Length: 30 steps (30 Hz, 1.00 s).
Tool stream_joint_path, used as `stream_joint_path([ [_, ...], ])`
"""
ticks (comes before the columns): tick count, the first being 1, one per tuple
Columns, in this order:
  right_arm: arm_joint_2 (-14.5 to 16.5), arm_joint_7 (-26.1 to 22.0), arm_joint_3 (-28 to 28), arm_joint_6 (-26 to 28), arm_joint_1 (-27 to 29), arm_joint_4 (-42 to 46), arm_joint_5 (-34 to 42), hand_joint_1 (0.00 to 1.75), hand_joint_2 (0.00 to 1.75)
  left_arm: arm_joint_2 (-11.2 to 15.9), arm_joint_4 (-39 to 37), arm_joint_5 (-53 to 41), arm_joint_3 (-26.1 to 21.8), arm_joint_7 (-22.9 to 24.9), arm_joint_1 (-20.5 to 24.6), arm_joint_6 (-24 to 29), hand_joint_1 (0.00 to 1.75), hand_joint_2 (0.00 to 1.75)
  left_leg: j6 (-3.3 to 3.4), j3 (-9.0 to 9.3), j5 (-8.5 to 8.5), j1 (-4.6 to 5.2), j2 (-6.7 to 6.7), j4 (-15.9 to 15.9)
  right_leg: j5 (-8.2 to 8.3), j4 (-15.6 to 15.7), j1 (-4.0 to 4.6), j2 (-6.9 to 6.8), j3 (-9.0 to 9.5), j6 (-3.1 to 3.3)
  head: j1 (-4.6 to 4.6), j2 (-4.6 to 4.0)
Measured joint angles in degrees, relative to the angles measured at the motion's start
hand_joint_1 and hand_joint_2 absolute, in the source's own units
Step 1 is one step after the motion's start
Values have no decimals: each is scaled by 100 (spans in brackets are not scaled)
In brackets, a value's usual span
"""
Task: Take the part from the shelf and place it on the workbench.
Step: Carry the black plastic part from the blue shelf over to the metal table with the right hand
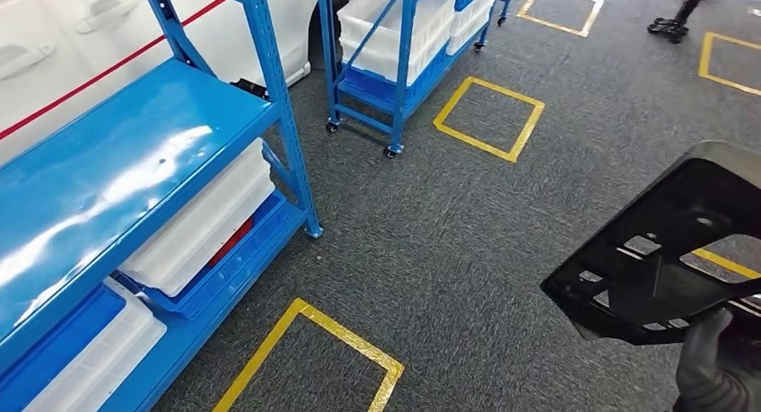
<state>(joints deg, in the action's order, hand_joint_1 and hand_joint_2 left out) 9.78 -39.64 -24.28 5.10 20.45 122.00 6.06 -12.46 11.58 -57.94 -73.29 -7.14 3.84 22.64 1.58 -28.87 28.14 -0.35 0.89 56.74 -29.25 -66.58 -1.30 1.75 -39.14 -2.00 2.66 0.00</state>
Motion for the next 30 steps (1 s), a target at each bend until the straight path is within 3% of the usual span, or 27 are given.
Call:
stream_joint_path([
  [2,-65,-4,100,119,-35,-66,22,175,175,-45,0,-21,0,60,-18,115,0,0,20,-21,-1,34,-193,8,-290,-651,-1,-115,-265,-17,1,0],
  [3,-121,-5,169,186,-39,-109,37,175,175,-72,0,-32,1,91,-23,185,0,0,25,-29,3,48,-287,14,-296,-758,-2,-140,-283,-20,1,0],
  [4,-183,-7,243,245,-43,-151,51,175,175,-103,0,-48,2,119,-25,253,0,0,27,-32,9,57,-375,20,-205,-651,-1,-167,-188,-18,1,0],
  [5,-243,-7,325,296,-56,-189,63,175,175,-140,0,-62,3,143,-24,314,0,0,23,-28,18,64,-452,27,-46,-340,2,-220,12,-9,1,0],
  [7,-350,-9,507,417,-130,-256,78,175,175,-219,0,-89,8,185,-23,425,0,0,-6,-18,52,88,-590,49,181,416,46,-481,453,51,1,0],
  [8,-402,-10,612,493,-182,-290,81,175,175,-254,0,-102,9,207,-24,478,0,0,-27,-16,69,104,-646,60,225,650,74,-570,579,93,1,0],
  [9,-454,-11,721,579,-234,-326,81,175,175,-284,0,-118,12,230,-23,525,0,0,-48,-9,82,117,-704,65,222,757,104,-618,624,133,1,0],
  [11,-553,-14,941,757,-330,-407,83,175,175,-325,0,-144,18,277,-17,615,0,0,-91,11,101,128,-796,64,248,775,111,-489,606,198,1,0],
  [13,-626,-15,1183,966,-499,-510,69,175,175,-349,0,-153,22,314,-16,694,0,0,-152,-31,230,105,-602,216,291,810,78,-362,589,263,1,0],
  [15,-685,-15,1530,1203,-752,-656,26,175,175,-360,0,-150,22,338,-24,747,0,0,-202,-285,569,70,-254,795,330,827,55,-219,559,319,1,0],
  [17,-747,-14,1901,1361,-943,-805,-1,175,175,-362,0,-147,22,360,-29,776,0,0,-221,-655,884,58,-135,1563,351,817,57,-63,524,339,1,0],
  [18,-770,-14,2050,1381,-1011,-869,6,175,175,-364,0,-152,22,393,-30,809,0,0,-223,-761,903,58,-125,1761,356,810,59,10,515,337,1,0],
  [19,-783,-13,2177,1373,-1095,-941,19,175,175,-368,0,-172,22,457,-30,865,0,0,-218,-762,799,57,-117,1729,361,802,59,86,511,332,1,0],
  [20,-790,-9,2321,1350,-1214,-1036,26,175,175,-377,0,-216,24,567,-30,956,0,0,-210,-655,598,54,-94,1471,366,794,57,167,512,324,1,0],
  [21,-791,-4,2500,1334,-1374,-1155,24,175,175,-395,0,-283,31,710,-30,1071,0,0,-198,-479,356,43,-14,1059,374,786,55,255,510,312,1,0],
  [23,-773,7,2924,1347,-1753,-1446,6,175,175,-457,0,-446,62,1008,-21,1301,0,0,-171,-200,64,21,228,371,400,761,57,428,479,258,1,0],
  [24,-762,10,3138,1368,-1938,-1586,0,175,175,-499,-1,-517,89,1130,-14,1389,0,0,-155,-145,20,16,313,204,419,753,53,498,451,221,1,0],
  [26,-749,16,3525,1407,-2210,-1829,7,175,175,-559,-7,-638,158,1318,6,1533,0,0,-103,-139,5,28,286,145,470,773,32,625,397,130,1,0],
  [27,-749,19,3675,1419,-2293,-1907,12,175,175,-578,-12,-678,192,1371,14,1579,0,0,-60,-137,-27,27,228,116,475,771,26,615,380,101,1,0],
  [28,-751,21,3797,1432,-2377,-1976,17,175,175,-588,-18,-713,226,1399,20,1615,0,0,-14,-135,-63,24,168,84,431,715,33,512,339,81,-2,0],
  [30,-754,33,3975,1455,-2589,-2082,21,175,175,-603,-27,-762,289,1380,21,1626,0,0,52,-156,-118,25,15,33,136,253,55,142,116,64,-10,0],
])
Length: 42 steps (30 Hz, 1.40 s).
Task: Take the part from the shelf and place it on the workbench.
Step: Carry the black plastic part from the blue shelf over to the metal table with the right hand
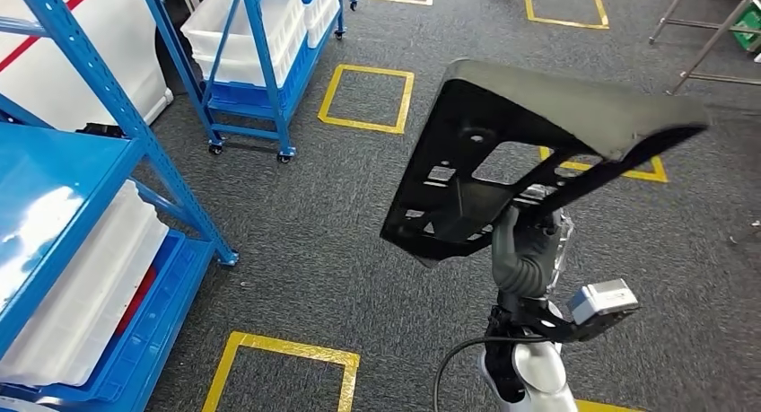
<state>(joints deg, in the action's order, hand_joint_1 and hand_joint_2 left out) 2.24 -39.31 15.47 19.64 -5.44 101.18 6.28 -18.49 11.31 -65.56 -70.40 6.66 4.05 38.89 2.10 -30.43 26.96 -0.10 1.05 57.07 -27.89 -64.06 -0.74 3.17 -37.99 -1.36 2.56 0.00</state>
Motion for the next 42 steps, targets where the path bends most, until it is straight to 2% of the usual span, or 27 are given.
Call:
stream_joint_path([
  [2,-3,13,158,14,-187,-96,4,175,175,-2,-3,-29,52,-22,-4,-27,0,0,18,-26,-6,31,-165,-4,-372,-757,6,-244,-341,-25,-5,0],
  [3,-8,19,216,20,-240,-141,5,175,175,-2,-3,-31,69,-3,-4,-37,0,0,20,-31,-4,42,-247,-3,-451,-1007,2,-276,-440,-32,-5,0],
  [4,-17,27,258,27,-281,-185,7,175,175,-2,-4,-20,81,31,-3,-37,0,0,23,-33,0,51,-326,-2,-422,-1054,2,-292,-439,-30,-5,0],
  [5,-33,39,284,33,-321,-227,11,175,175,-3,-12,2,89,78,-1,-20,0,0,24,-29,6,58,-401,-1,-296,-870,8,-315,-320,-16,-5,0],
  [6,-49,54,300,32,-367,-267,21,175,175,-4,-24,30,93,122,2,8,0,0,24,-19,15,65,-473,-1,-108,-493,26,-376,-101,14,-5,0],
  [8,-70,80,321,8,-486,-337,46,175,175,-8,-61,67,98,169,3,58,0,0,8,-3,39,84,-597,3,143,295,112,-680,330,116,-5,0],
  [10,-74,103,359,-31,-604,-407,51,175,175,-10,-86,67,113,182,4,80,0,0,-26,5,60,101,-721,9,183,609,199,-837,470,199,-5,0],
  [12,-75,127,399,-59,-663,-466,28,175,175,-8,-93,59,141,184,9,85,0,0,-71,16,91,114,-841,12,216,651,193,-690,463,241,-5,0],
  [14,-73,143,437,-72,-705,-508,-3,175,175,-4,-95,45,163,184,10,85,0,0,-129,-44,245,100,-660,205,259,713,136,-549,484,286,-5,0],
  [16,-60,161,496,-84,-763,-553,-27,175,175,1,-97,49,170,180,5,80,0,0,-184,-329,595,58,-299,867,285,739,101,-400,489,316,-5,0],
  [17,-51,178,525,-93,-785,-581,-37,175,175,3,-97,62,170,175,3,74,0,0,-205,-529,768,37,-199,1289,290,735,94,-319,482,324,-5,0],
  [18,-45,195,552,-101,-793,-609,-48,175,175,5,-97,74,170,171,4,68,0,0,-226,-690,862,17,-158,1613,290,727,89,-233,480,324,-5,0],
  [19,-43,214,568,-106,-795,-636,-59,175,175,7,-97,84,170,165,6,63,0,0,-246,-765,835,-3,-145,1737,288,714,80,-145,480,318,-5,0],
  [20,-43,229,578,-107,-797,-664,-70,175,175,7,-97,88,170,162,9,59,0,0,-266,-731,691,-24,-133,1622,282,694,68,-54,482,305,-5,0],
  [21,-43,239,583,-107,-798,-685,-82,175,175,7,-97,88,170,162,11,58,0,0,-287,-602,468,-50,-94,1303,271,668,51,36,483,282,-5,0],
  [23,-56,246,582,-111,-797,-709,-99,175,175,7,-113,81,178,174,7,57,0,0,-326,-284,116,-115,162,542,238,587,25,202,447,211,-5,0],
  [25,-133,216,553,-138,-739,-701,-72,175,175,7,-150,66,202,134,7,32,0,0,-312,-155,45,-134,354,213,238,530,11,338,367,120,-5,0],
  [26,-209,185,505,-171,-669,-684,-38,175,175,7,-167,64,224,68,12,-12,0,0,-279,-151,55,-116,343,198,254,524,3,398,333,73,-5,0],
  [27,-300,148,434,-209,-576,-661,4,175,175,7,-177,73,249,-22,16,-85,0,0,-236,-162,39,-111,287,200,269,535,-10,448,314,29,-5,0],
  [29,-504,66,232,-289,-392,-609,111,175,175,10,-172,147,285,-222,11,-328,0,0,-147,-160,5,-110,160,162,179,401,-8,288,234,-33,-6,0],
  [32,-754,-22,-55,-384,-210,-555,277,175,175,27,-128,318,292,-409,-47,-656,0,0,-56,-164,-1,-66,-93,136,-314,-532,6,-183,-228,-80,-7,0],
  [34,-863,-42,-180,-415,-91,-543,320,175,175,35,-106,376,292,-454,-83,-739,0,0,-31,-166,15,-22,-277,136,-464,-1034,2,-266,-470,-80,-7,0],
  [35,-902,-44,-216,-417,-47,-542,322,175,175,36,-99,386,292,-461,-90,-752,0,0,-22,-163,24,-5,-366,136,-386,-988,5,-287,-437,-67,-7,0],
  [36,-936,-44,-244,-417,-20,-542,321,175,175,35,-93,387,292,-462,-93,-752,0,0,-17,-155,34,10,-450,136,-225,-722,16,-332,-286,-43,-7,0],
  [38,-978,-45,-273,-425,-7,-537,322,175,175,27,-86,365,292,-426,-95,-700,0,0,-27,-126,62,44,-594,139,84,70,81,-580,164,34,-7,0],
  [40,-991,-49,-283,-454,-4,-531,335,175,175,20,-82,328,292,-359,-99,-625,0,0,-60,-102,91,70,-715,141,176,502,155,-745,391,113,-7,0],
  [42,-1000,-52,-287,-497,15,-531,352,175,175,18,-80,288,292,-300,-97,-574,0,0,-102,-72,110,79,-839,126,175,555,172,-640,388,166,-7,0],
])
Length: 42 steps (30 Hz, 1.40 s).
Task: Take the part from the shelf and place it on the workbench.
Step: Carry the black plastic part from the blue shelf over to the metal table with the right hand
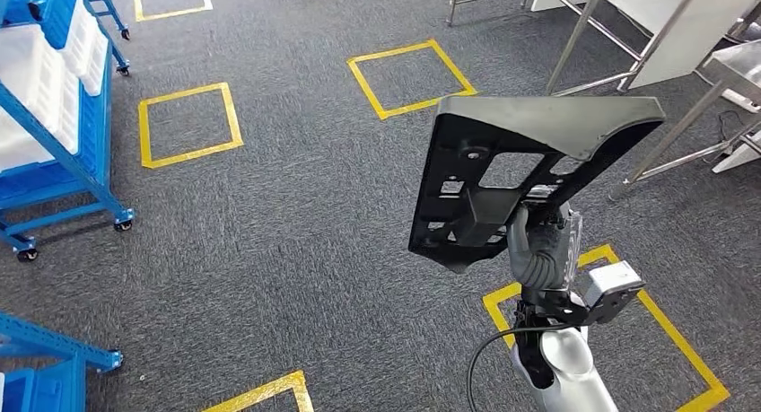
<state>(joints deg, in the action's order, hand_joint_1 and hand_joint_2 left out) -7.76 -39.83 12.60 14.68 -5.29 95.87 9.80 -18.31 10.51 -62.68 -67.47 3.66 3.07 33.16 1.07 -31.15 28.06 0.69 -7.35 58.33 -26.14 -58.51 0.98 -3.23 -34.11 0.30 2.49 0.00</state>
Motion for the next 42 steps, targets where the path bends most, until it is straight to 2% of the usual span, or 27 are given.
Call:
stream_joint_path([
  [1,-3,1,-3,-22,14,-1,2,175,175,1,1,-23,0,31,2,21,0,0,-28,13,24,-4,5,13,18,30,-21,67,14,24,1,0],
  [2,-2,-2,-4,-45,18,-2,-6,175,175,1,2,-45,1,57,2,44,0,0,-56,-4,91,-10,100,91,41,65,-48,137,32,54,1,0],
  [3,3,-3,-6,-70,17,-3,-26,175,175,2,4,-62,1,75,-1,71,0,0,-82,-72,213,-18,257,277,65,99,-79,202,51,84,2,0],
  [5,23,-7,-9,-103,29,-5,-82,175,175,9,10,-48,2,42,-11,101,0,0,-118,-397,586,-44,597,994,85,114,-110,334,58,115,2,0],
  [7,50,-4,-30,-112,109,-1,-133,175,175,20,16,14,1,-62,-20,94,0,0,-145,-718,795,-63,691,1639,86,109,-116,487,59,119,2,0],
  [8,61,-4,-45,-112,157,1,-151,175,175,24,20,47,0,-112,-23,85,0,0,-154,-756,733,-73,698,1681,84,102,-119,572,63,115,2,0],
  [10,79,-4,-76,-112,223,12,-170,175,175,26,29,82,0,-171,-28,67,0,0,-168,-519,318,-106,782,1094,68,71,-134,749,72,89,2,0],
  [11,87,-4,-88,-112,235,23,-171,175,175,25,34,93,0,-187,-30,57,0,0,-174,-344,131,-136,948,686,53,39,-140,836,61,63,2,0],
  [13,98,-2,-118,-113,264,64,-176,175,175,26,41,124,-1,-253,-40,17,0,0,-168,-117,-50,-175,1233,153,34,-33,-150,996,1,-9,1,0],
  [14,106,-2,-150,-115,303,98,-186,175,175,28,44,159,-3,-312,-43,-22,0,0,-145,-96,-36,-171,1297,96,40,-48,-162,1067,-35,-54,1,0],
  [16,127,-1,-251,-120,443,201,-235,175,175,43,49,251,-14,-478,-46,-143,0,0,-66,-85,-62,-150,1167,58,63,-38,-197,1148,-81,-139,0,0],
  [18,150,-5,-377,-126,592,344,-317,175,175,63,55,332,-37,-668,-50,-298,0,0,18,-59,-104,-160,1009,-16,-52,-205,-185,896,-176,-191,-1,0],
  [20,172,-10,-469,-130,705,476,-375,175,175,85,58,384,-70,-803,-63,-416,0,0,64,-45,-116,-153,828,-61,-382,-804,-170,513,-473,-229,-2,0],
  [22,198,-10,-528,-132,835,576,-403,175,175,115,61,424,-107,-895,-74,-504,0,0,74,-44,-99,-134,637,-62,-636,-1459,-187,373,-799,-260,-2,0],
  [23,210,-9,-558,-132,911,618,-421,175,175,132,63,438,-123,-938,-76,-550,0,0,74,-39,-86,-127,547,-61,-623,-1555,-192,349,-842,-264,-2,0],
  [24,219,-8,-598,-132,986,664,-440,175,175,146,64,452,-135,-981,-74,-599,0,0,69,-28,-73,-122,465,-60,-508,-1427,-191,328,-763,-260,-2,0],
  [25,226,-7,-647,-135,1058,719,-456,175,175,158,66,462,-143,-1016,-70,-643,0,0,63,-10,-56,-119,391,-61,-323,-1088,-183,278,-569,-243,-2,0],
  [27,237,-6,-761,-176,1178,845,-460,175,175,171,66,466,-150,-1052,-62,-703,0,0,29,38,-18,-102,262,-62,-50,-293,-128,36,-125,-174,-2,0],
  [29,242,-6,-894,-270,1283,956,-432,175,175,182,66,467,-157,-1060,-57,-726,0,0,-27,78,19,-85,149,-66,0,43,-68,-88,52,-100,-2,0],
  [31,243,-5,-1056,-389,1391,1032,-378,175,175,190,67,475,-162,-1079,-48,-743,0,0,-90,124,48,-75,40,-83,3,53,-63,47,47,-44,-1,0],
  [33,242,-7,-1231,-517,1476,1075,-302,175,175,201,72,497,-170,-1135,-36,-787,0,0,-148,119,165,-80,185,44,29,108,-103,182,82,15,-1,0],
  [34,240,-7,-1309,-576,1497,1086,-260,175,175,210,74,508,-180,-1171,-34,-818,0,0,-170,34,306,-87,342,269,42,132,-126,250,103,46,-1,0],
  [36,234,-5,-1436,-666,1519,1088,-181,175,175,237,75,521,-209,-1233,-48,-875,0,0,-187,-319,672,-107,628,1028,43,135,-137,393,112,82,0,0],
  [38,219,-3,-1538,-723,1557,1082,-134,175,175,273,76,541,-245,-1284,-68,-928,0,0,-195,-611,798,-111,689,1561,35,123,-131,565,117,93,0,0],
  [39,204,-3,-1585,-744,1584,1080,-114,175,175,292,77,554,-262,-1311,-75,-958,0,0,-193,-626,691,-112,697,1530,29,113,-131,655,123,90,0,0],
  [40,181,-2,-1628,-758,1613,1078,-95,175,175,310,78,568,-275,-1336,-78,-986,0,0,-184,-538,482,-116,725,1272,20,101,-132,746,133,82,0,0],
  [42,128,-2,-1707,-775,1658,1078,-57,175,175,343,79,583,-297,-1372,-83,-1027,0,0,-153,-235,70,-137,957,492,-8,58,-131,911,133,45,0,0],
])
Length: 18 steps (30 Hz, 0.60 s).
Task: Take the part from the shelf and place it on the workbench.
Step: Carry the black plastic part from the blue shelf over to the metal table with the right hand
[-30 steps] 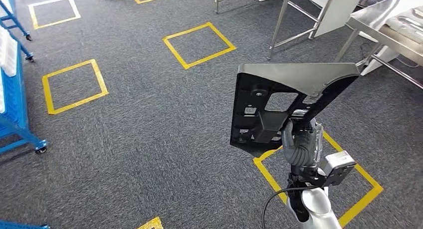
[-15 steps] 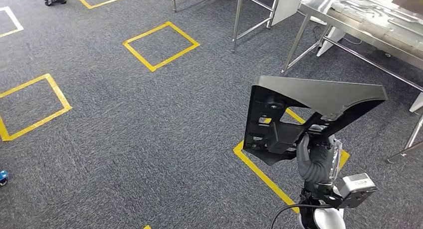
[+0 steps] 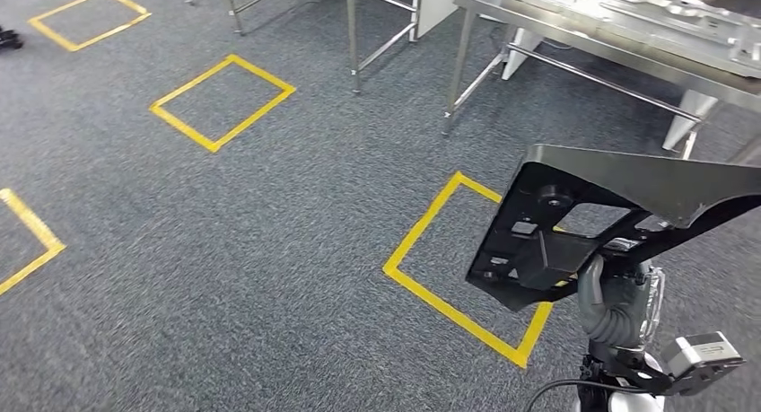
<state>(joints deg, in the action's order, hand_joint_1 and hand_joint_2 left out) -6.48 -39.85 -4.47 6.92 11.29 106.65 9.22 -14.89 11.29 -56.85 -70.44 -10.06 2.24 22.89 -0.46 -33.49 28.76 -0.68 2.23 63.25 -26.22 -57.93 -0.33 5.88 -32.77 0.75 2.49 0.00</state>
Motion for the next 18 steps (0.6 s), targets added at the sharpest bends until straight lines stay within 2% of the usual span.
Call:
stream_joint_path([
  [1,-25,1,-32,-5,12,1,8,175,175,11,1,3,-10,-9,-2,-8,0,0,14,114,-101,-14,120,-285,-9,-23,0,74,-17,-25,1,0],
  [2,-43,1,-57,-10,21,2,14,175,175,19,1,3,-19,-14,-2,-9,0,0,29,179,-122,-16,206,-437,-13,-38,-6,139,-43,-56,1,0],
  [3,-61,2,-79,-16,36,3,15,175,175,28,2,5,-26,-16,3,-9,0,0,49,200,-97,-8,210,-471,-7,-43,-17,205,-69,-96,1,0],
  [4,-82,2,-103,-21,60,3,20,175,175,34,3,9,-32,-21,9,-11,0,0,81,213,-105,-4,149,-493,5,-34,-32,272,-89,-140,2,0],
  [5,-106,2,-133,-25,95,4,25,175,175,42,5,14,-35,-29,16,-16,0,0,120,231,-121,-1,81,-526,1,-47,-40,238,-104,-180,1,0],
  [6,-139,2,-165,-28,125,5,34,175,175,50,7,18,-37,-43,19,-27,0,0,162,246,-139,-8,6,-560,-47,-120,-34,96,-145,-215,1,0],
  [7,-175,2,-191,-31,142,6,51,175,175,55,8,23,-39,-63,14,-47,0,0,194,260,-153,-18,-74,-592,-157,-301,-23,-103,-236,-244,0,0],
  [8,-202,2,-208,-32,154,7,68,175,175,59,9,27,-42,-82,6,-70,0,0,215,269,-155,-17,-155,-606,-317,-592,-20,-331,-380,-267,-1,0],
  [9,-223,2,-219,-31,161,8,86,175,175,62,9,31,-46,-102,-5,-93,0,0,227,273,-146,-13,-237,-611,-495,-957,-25,-479,-572,-293,-1,0],
  [10,-232,2,-225,-29,175,7,100,175,175,67,9,37,-51,-123,-17,-114,0,0,231,275,-133,-9,-323,-610,-635,-1311,-42,-536,-760,-315,0,0],
  [11,-241,2,-230,-37,196,6,108,175,175,74,9,56,-59,-159,-25,-141,0,0,230,282,-118,-6,-408,-609,-689,-1547,-62,-555,-890,-333,0,0],
  [12,-252,2,-235,-58,213,4,114,175,175,82,9,91,-72,-218,-28,-175,0,0,223,294,-100,-6,-490,-607,-638,-1599,-79,-567,-927,-348,0,0],
  [13,-262,2,-236,-85,209,-4,113,175,175,88,9,144,-91,-307,-28,-228,0,0,209,315,-79,-6,-570,-607,-480,-1418,-92,-594,-838,-357,0,0],
  [14,-271,2,-230,-107,178,-22,95,175,175,92,9,206,-115,-426,-20,-308,0,0,190,347,-54,-7,-651,-606,-264,-1061,-99,-665,-650,-359,0,0],
  [16,-272,2,-211,-85,107,-56,8,175,175,102,9,285,-157,-659,19,-492,0,0,133,420,4,21,-785,-603,21,-310,-60,-945,-253,-311,-1,0],
  [17,-268,2,-201,-58,117,-50,-45,175,175,110,9,296,-168,-742,47,-577,0,0,103,448,28,37,-835,-603,57,-112,-34,-1033,-150,-269,-1,0],
  [18,-263,2,-196,-38,164,-27,-86,175,175,117,9,296,-173,-788,72,-635,0,0,72,471,49,52,-880,-605,33,-48,-6,-1064,-123,-224,-1,0],
])
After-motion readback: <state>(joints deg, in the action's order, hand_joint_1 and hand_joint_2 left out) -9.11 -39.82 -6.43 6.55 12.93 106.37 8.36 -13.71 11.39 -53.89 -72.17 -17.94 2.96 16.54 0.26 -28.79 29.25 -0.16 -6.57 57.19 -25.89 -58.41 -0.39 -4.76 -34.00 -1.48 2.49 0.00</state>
